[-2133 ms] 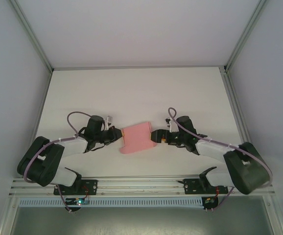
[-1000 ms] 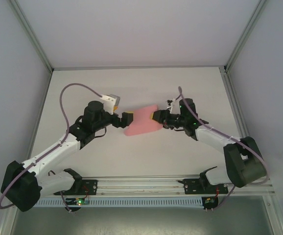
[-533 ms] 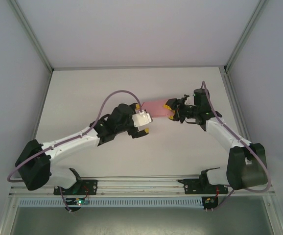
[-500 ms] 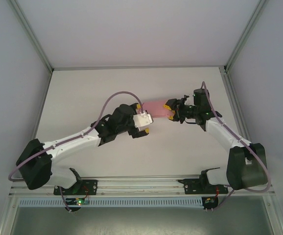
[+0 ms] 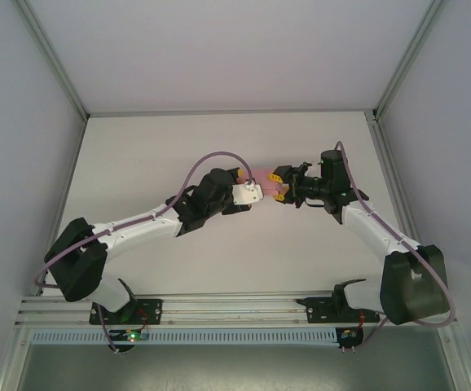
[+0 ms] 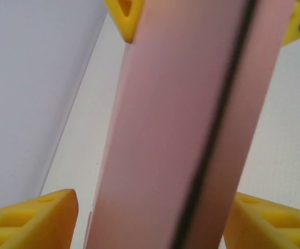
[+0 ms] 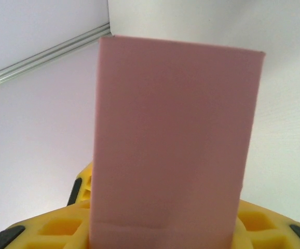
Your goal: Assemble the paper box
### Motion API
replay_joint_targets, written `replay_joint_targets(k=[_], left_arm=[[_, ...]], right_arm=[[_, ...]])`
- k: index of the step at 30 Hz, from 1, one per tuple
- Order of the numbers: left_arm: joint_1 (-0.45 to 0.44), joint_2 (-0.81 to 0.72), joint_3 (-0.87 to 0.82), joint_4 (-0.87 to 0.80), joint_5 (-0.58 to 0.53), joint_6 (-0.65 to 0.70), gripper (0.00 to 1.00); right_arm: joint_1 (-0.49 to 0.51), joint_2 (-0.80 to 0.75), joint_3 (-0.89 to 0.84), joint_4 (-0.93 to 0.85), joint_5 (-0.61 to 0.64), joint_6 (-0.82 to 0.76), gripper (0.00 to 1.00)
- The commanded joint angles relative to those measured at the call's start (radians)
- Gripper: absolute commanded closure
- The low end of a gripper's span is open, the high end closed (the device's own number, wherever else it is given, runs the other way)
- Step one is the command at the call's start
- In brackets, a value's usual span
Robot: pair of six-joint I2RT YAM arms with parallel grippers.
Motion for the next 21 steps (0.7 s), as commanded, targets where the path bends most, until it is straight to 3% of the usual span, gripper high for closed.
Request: replay_joint_targets(k=[1, 7, 9, 10, 11, 12, 14, 17, 20, 21], left_arm=[[-0.012, -0.024, 0.04, 0.026, -0.018, -0.006, 0.44], [-0.011, -0.022, 0.045, 0.006, -0.027, 0.002, 0.59], [-0.011, -0.021, 0.044, -0.01, -0.033, 0.005, 0.65], [-0.011, -0.021, 0.044, -0.013, -0.039, 0.007, 0.66], [-0.011, -0.021, 0.044, -0.019, -0.047, 0.003, 0.66], [-0.01, -0.022, 0.046, -0.03, -0.05, 0.001, 0.66], [-0.008, -0.028, 0.047, -0.075, -0.033, -0.007, 0.66], [0.002, -0.028, 0.058, -0.184, -0.002, -0.021, 0.68], [0.02, -0.022, 0.073, -0.288, 0.016, -0.077, 0.7], [0.029, -0.021, 0.072, -0.312, 0.03, -0.097, 0.7]], right_arm=[[0.023, -0.019, -0.006, 0.006, -0.032, 0.015, 0.67], [0.027, -0.023, -0.001, 0.008, -0.043, 0.003, 0.56], [0.027, -0.038, -0.003, -0.001, -0.031, -0.016, 0.46], [0.027, -0.045, -0.005, -0.005, -0.026, -0.026, 0.39], [0.026, -0.053, -0.006, -0.011, -0.022, -0.042, 0.09], [0.022, -0.059, -0.006, -0.023, -0.018, -0.061, 0.02], [0.006, -0.082, 0.001, -0.074, -0.01, -0.147, 0.02], [-0.062, -0.114, 0.102, -0.365, 0.089, -0.433, 0.02], [-0.076, -0.124, 0.295, -0.686, 0.379, -0.789, 0.02], [-0.069, -0.131, 0.34, -0.722, 0.477, -0.872, 0.02]])
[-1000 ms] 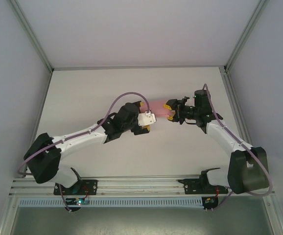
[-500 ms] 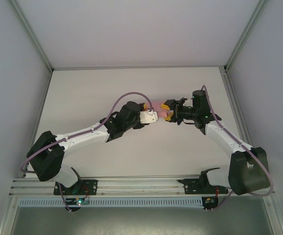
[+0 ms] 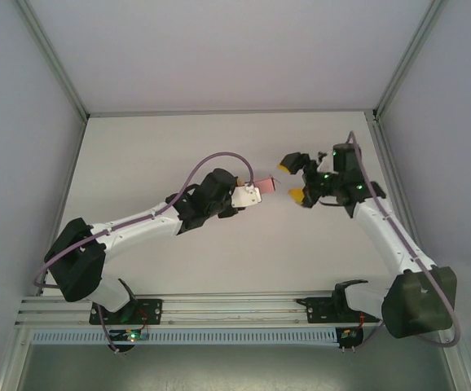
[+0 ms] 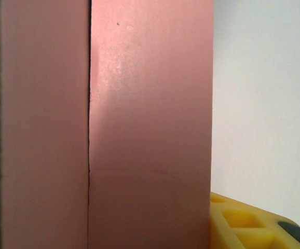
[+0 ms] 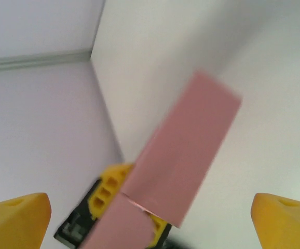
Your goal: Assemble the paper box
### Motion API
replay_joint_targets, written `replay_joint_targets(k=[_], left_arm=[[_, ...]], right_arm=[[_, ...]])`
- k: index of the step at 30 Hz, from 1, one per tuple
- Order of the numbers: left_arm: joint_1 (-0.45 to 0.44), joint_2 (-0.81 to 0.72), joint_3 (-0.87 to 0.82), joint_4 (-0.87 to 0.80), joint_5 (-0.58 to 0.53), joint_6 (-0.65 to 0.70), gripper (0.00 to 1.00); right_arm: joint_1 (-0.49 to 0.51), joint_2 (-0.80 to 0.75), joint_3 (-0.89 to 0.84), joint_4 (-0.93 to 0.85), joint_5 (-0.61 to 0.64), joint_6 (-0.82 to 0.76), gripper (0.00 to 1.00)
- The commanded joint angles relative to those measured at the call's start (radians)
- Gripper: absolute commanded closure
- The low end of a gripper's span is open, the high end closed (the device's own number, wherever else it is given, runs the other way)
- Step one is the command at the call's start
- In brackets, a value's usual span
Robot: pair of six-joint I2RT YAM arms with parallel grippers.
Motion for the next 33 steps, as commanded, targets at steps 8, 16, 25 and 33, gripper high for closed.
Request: replay_joint_targets(k=[8, 16, 25, 33], left_arm=[[0.081, 0.009, 0.014, -0.329, 0.225, -0.113, 0.73], [0.113, 0.054, 0.033, -0.412, 0.364, -0.077, 0.71], [0.113, 0.182, 0.112, -0.462, 0.318, -0.097, 0.73], [0.113, 0.195, 0.123, -0.462, 0.326, -0.101, 0.73]], right_arm=[[0.002, -0.181, -0.025, 0.059, 0.278, -0.709, 0.02], [0.125, -0.176, -0.088, 0.038, 0.13, -0.909, 0.1], [0.309, 0.036, -0.025, -0.119, 0.277, -1.003, 0.35], [0.358, 0.205, 0.073, -0.157, 0.391, -1.026, 0.5]])
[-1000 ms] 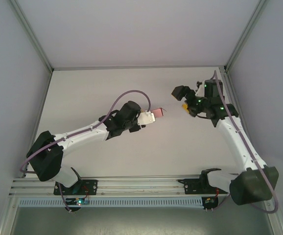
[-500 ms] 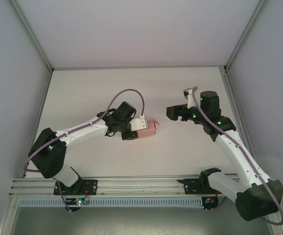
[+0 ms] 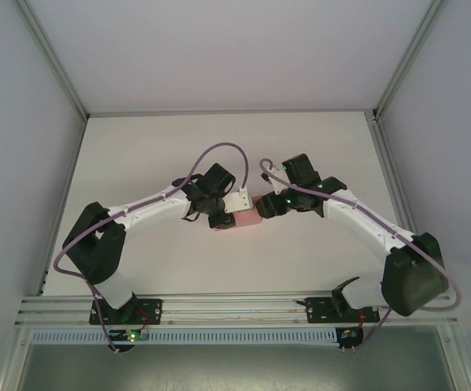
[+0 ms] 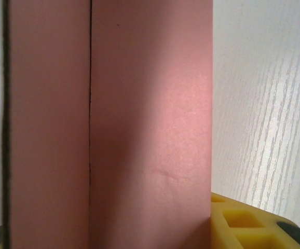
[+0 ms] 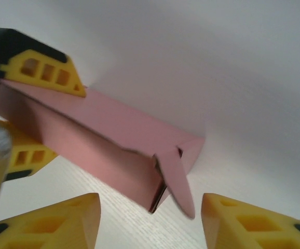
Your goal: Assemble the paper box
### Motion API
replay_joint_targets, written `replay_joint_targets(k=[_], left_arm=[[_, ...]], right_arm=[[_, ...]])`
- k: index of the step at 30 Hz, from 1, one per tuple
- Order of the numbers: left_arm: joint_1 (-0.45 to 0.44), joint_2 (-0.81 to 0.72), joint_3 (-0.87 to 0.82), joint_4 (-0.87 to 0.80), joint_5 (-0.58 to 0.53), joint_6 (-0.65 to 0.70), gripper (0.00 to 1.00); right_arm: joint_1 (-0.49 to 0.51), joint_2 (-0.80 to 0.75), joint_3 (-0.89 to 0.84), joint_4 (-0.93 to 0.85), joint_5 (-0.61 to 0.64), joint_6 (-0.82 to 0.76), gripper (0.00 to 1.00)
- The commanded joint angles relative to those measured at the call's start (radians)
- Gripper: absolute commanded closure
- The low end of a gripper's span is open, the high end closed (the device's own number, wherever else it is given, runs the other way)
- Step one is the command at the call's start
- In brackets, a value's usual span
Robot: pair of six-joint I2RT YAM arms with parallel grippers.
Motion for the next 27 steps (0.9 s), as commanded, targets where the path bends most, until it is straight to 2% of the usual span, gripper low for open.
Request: replay_joint_targets(k=[1, 3, 6, 7, 10, 13, 17, 22, 24, 25, 27], left_arm=[[0.008, 0.041, -0.004, -0.059, 0.017, -0.012, 0.73], [0.009, 0.044, 0.001, -0.065, 0.023, -0.013, 0.73], [0.01, 0.053, 0.002, -0.058, 0.008, -0.02, 0.73], [0.011, 0.055, 0.005, -0.059, 0.008, -0.022, 0.73], [0.011, 0.066, 0.019, -0.06, 0.007, -0.036, 0.74], [0.01, 0.073, 0.027, -0.06, 0.006, -0.043, 0.74], [0.011, 0.082, 0.042, -0.069, 0.003, -0.036, 0.74], [0.011, 0.084, 0.049, -0.064, -0.001, -0.038, 0.73], [0.011, 0.084, 0.047, -0.057, 0.0, -0.041, 0.72], [0.01, 0.086, 0.048, -0.055, 0.0, -0.046, 0.71], [0.011, 0.087, 0.053, -0.057, -0.004, -0.055, 0.69]], right_arm=[[0.015, 0.033, 0.058, -0.028, 0.072, -0.03, 0.54], [0.018, 0.052, 0.074, -0.032, 0.071, -0.026, 0.59], [0.022, 0.067, 0.096, -0.049, 0.055, -0.014, 0.85], [0.024, 0.068, 0.102, -0.059, 0.047, -0.001, 0.91], [0.028, 0.078, 0.121, -0.084, 0.0, 0.079, 1.0], [0.043, 0.088, 0.124, -0.084, -0.063, 0.163, 1.0], [0.062, 0.099, 0.097, -0.061, -0.028, 0.26, 1.0], [0.079, 0.096, 0.022, -0.003, 0.036, 0.232, 1.0], [0.087, 0.081, -0.034, 0.064, 0.095, 0.173, 1.0], [0.093, 0.071, -0.073, 0.115, 0.162, 0.143, 1.0], [0.096, 0.059, -0.129, 0.193, 0.238, 0.148, 1.0]])
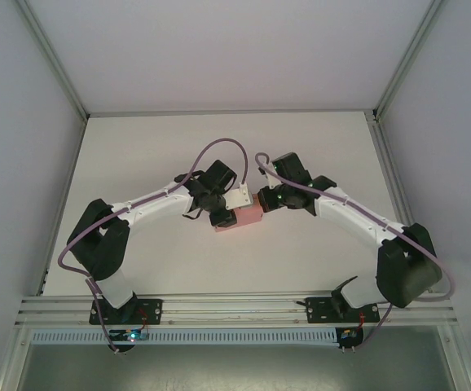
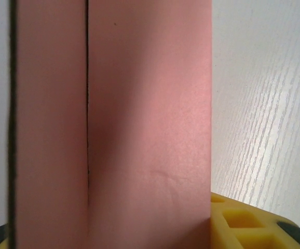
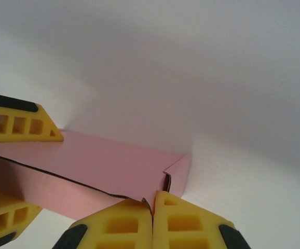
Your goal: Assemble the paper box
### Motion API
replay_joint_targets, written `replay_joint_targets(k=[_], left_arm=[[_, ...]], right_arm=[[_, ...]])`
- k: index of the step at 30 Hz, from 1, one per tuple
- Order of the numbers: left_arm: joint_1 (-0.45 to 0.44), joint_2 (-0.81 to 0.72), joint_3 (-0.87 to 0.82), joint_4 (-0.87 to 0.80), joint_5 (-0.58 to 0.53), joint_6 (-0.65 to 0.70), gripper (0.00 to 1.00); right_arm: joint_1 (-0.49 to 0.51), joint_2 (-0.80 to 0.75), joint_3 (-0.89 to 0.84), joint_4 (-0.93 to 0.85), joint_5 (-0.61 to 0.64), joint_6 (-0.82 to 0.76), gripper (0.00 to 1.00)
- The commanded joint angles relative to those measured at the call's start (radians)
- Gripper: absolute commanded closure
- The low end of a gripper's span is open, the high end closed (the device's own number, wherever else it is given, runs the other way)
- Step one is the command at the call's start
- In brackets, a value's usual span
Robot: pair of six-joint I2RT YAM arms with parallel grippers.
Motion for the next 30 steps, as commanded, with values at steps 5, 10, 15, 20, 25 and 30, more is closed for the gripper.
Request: replay_joint_targets(k=[5, 10, 15, 20, 25, 30], left_arm=[[0.0, 0.038, 0.019, -0.02, -0.031, -0.031, 0.62], [0.0, -0.008, 0.028, -0.008, -0.023, -0.073, 0.25], [-0.001, -0.073, 0.041, 0.006, -0.093, -0.183, 0.0], [-0.001, -0.14, 0.061, -0.055, -0.28, -0.378, 0.0], [-0.003, -0.189, 0.083, -0.24, -0.451, -0.581, 0.02], [-0.004, -0.263, -0.026, -0.246, -0.444, -0.656, 0.13]], right_arm=[[0.083, -0.009, -0.169, 0.176, 0.125, -0.014, 1.0], [0.111, 0.008, -0.164, 0.18, 0.23, 0.009, 1.0], [0.132, 0.02, -0.133, 0.14, 0.299, 0.038, 1.0], [0.155, 0.027, -0.124, 0.129, 0.315, 0.047, 1.0], [0.178, 0.044, -0.088, 0.074, 0.374, 0.061, 1.0], [0.18, 0.055, -0.084, 0.069, 0.366, 0.073, 1.0]])
